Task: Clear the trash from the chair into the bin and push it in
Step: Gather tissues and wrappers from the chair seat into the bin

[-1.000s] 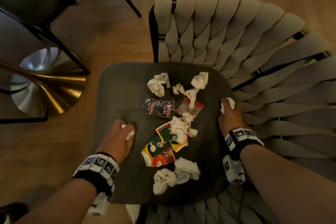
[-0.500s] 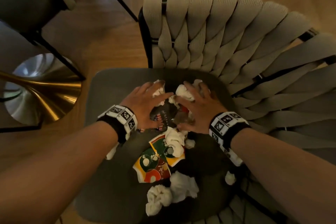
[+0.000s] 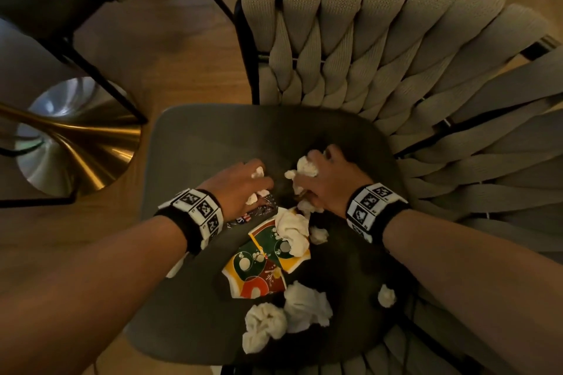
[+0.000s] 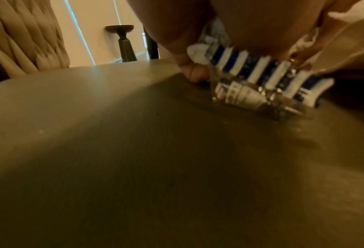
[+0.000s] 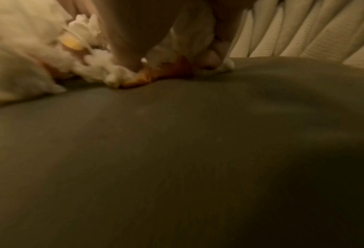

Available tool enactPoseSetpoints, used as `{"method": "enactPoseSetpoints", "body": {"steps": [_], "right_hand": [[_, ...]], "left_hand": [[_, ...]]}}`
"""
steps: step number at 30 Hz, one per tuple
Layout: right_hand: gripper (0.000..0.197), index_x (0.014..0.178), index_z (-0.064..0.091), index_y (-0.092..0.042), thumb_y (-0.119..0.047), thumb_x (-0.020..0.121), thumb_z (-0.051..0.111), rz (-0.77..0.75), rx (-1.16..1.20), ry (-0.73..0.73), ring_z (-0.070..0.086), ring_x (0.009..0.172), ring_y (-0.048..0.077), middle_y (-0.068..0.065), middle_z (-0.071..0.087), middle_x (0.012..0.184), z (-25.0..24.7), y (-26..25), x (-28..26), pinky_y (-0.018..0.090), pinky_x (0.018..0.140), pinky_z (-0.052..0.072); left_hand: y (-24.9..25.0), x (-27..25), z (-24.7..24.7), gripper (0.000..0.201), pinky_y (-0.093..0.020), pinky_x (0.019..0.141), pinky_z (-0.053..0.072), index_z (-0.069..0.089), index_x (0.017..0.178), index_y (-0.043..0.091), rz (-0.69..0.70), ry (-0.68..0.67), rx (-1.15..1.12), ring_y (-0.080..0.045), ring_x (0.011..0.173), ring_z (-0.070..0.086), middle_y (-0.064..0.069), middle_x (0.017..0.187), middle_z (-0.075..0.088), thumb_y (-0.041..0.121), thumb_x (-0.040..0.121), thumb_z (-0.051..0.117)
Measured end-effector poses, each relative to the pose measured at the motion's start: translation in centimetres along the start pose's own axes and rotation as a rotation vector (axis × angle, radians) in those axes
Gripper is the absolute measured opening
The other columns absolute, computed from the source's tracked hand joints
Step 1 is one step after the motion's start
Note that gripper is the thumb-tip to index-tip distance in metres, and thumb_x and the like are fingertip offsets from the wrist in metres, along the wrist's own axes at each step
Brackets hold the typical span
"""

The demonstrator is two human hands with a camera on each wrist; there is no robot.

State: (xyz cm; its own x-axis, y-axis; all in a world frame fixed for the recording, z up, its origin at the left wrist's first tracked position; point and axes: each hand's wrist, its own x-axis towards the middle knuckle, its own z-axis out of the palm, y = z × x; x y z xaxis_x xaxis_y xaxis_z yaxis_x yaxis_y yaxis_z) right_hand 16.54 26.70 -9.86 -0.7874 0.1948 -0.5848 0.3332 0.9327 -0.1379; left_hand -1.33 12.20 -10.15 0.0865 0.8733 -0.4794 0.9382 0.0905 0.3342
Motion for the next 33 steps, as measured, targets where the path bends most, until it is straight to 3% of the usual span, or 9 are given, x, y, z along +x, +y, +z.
{"method": "enactPoseSetpoints", "body": {"steps": [5,8,14,17,19,22,26,29,33], "right_hand": [[0.039,0.13,0.046,-0.024,-0.028,0.092,0.04,0.013,0.04,-0.11,0.039,0.116,0.04,0.015,0.034,0.135,-0.1,-0.3,-1.7,0.051,0.087,0.046],[0.039,0.133,0.043,-0.027,-0.034,0.095,0.044,0.054,0.018,-0.182,0.04,0.119,0.038,0.015,0.035,0.134,-0.4,0.9,-3.3,0.045,0.095,0.046],[0.036,0.124,0.054,-0.035,-0.034,0.088,0.058,0.221,0.122,-0.134,0.048,0.115,0.037,0.011,0.04,0.134,-4.1,2.8,-8.9,0.041,0.095,0.045],[0.031,0.106,0.06,-0.043,-0.043,0.075,0.065,0.278,0.195,-0.011,0.058,0.103,0.036,0.009,0.054,0.118,-6.9,2.1,-11.3,0.04,0.086,0.05],[0.031,0.098,0.064,-0.041,-0.044,0.068,0.068,0.286,0.284,0.1,0.062,0.097,0.033,0.009,0.062,0.107,-8.2,1.1,-12.3,0.036,0.082,0.05],[0.026,0.091,0.067,-0.037,-0.04,0.066,0.072,0.259,0.413,0.28,0.064,0.084,0.031,0.01,0.066,0.093,-12.5,-4.0,-13.5,0.032,0.076,0.048],[0.032,0.089,0.074,-0.023,-0.013,0.061,0.085,0.122,0.473,0.414,0.062,0.073,0.028,0.013,0.065,0.083,-17.6,-14.5,-13.0,0.036,0.071,0.051],[0.031,0.088,0.075,-0.02,-0.01,0.06,0.084,0.033,0.462,0.397,0.061,0.072,0.026,0.012,0.067,0.08,-18.7,-24.0,-11.5,0.03,0.071,0.044],[0.03,0.091,0.075,-0.025,-0.018,0.063,0.082,0.002,0.478,0.239,0.063,0.083,0.028,0.011,0.069,0.088,-17.6,-38.1,-9.7,0.034,0.079,0.049]], "left_hand": [[0.2,-2.2,-0.8,0.045,-0.039,0.091,0.049,0.04,0.13,0.028,-0.161,-0.055,-0.062,-0.03,0.112,0.053,-0.011,0.139,0.04,0.029,0.089,0.056],[-0.3,-4.4,-1.9,0.045,-0.04,0.094,0.047,0.041,0.13,0.028,-0.259,-0.051,-0.121,-0.03,0.116,0.051,-0.01,0.14,0.041,0.028,0.088,0.057],[-0.8,-11.2,-6.2,0.023,-0.032,0.078,0.042,0.057,0.105,0.026,-0.422,0.213,-0.309,-0.021,0.09,0.05,-0.002,0.104,0.054,0.028,0.084,0.063],[-1.0,-17.6,-8.2,0.021,-0.038,0.078,0.047,0.062,0.096,0.022,-0.523,0.315,-0.391,-0.028,0.084,0.055,-0.008,0.094,0.058,0.022,0.078,0.071],[-0.7,-22.7,-8.6,0.021,-0.037,0.072,0.046,0.064,0.09,0.019,-0.58,0.369,-0.422,-0.032,0.079,0.058,-0.011,0.088,0.061,0.017,0.073,0.076],[-0.4,-31.1,-8.0,0.022,-0.032,0.069,0.04,0.064,0.086,0.024,-0.717,0.375,-0.473,-0.029,0.076,0.057,-0.008,0.083,0.061,0.017,0.071,0.078],[-0.2,-41.9,-4.4,0.018,-0.033,0.066,0.044,0.059,0.081,0.035,-0.871,0.362,-0.559,-0.021,0.071,0.055,-0.001,0.08,0.058,0.024,0.077,0.073],[-0.8,-48.8,0.1,0.009,-0.034,0.073,0.048,0.059,0.081,0.032,-0.966,0.371,-0.611,-0.024,0.078,0.058,-0.003,0.083,0.06,0.029,0.08,0.067],[-2.9,-57.2,7.7,0.012,-0.034,0.074,0.045,0.058,0.084,0.03,-1.027,0.375,-0.663,-0.022,0.086,0.059,0.001,0.087,0.06,0.041,0.084,0.055]]}}
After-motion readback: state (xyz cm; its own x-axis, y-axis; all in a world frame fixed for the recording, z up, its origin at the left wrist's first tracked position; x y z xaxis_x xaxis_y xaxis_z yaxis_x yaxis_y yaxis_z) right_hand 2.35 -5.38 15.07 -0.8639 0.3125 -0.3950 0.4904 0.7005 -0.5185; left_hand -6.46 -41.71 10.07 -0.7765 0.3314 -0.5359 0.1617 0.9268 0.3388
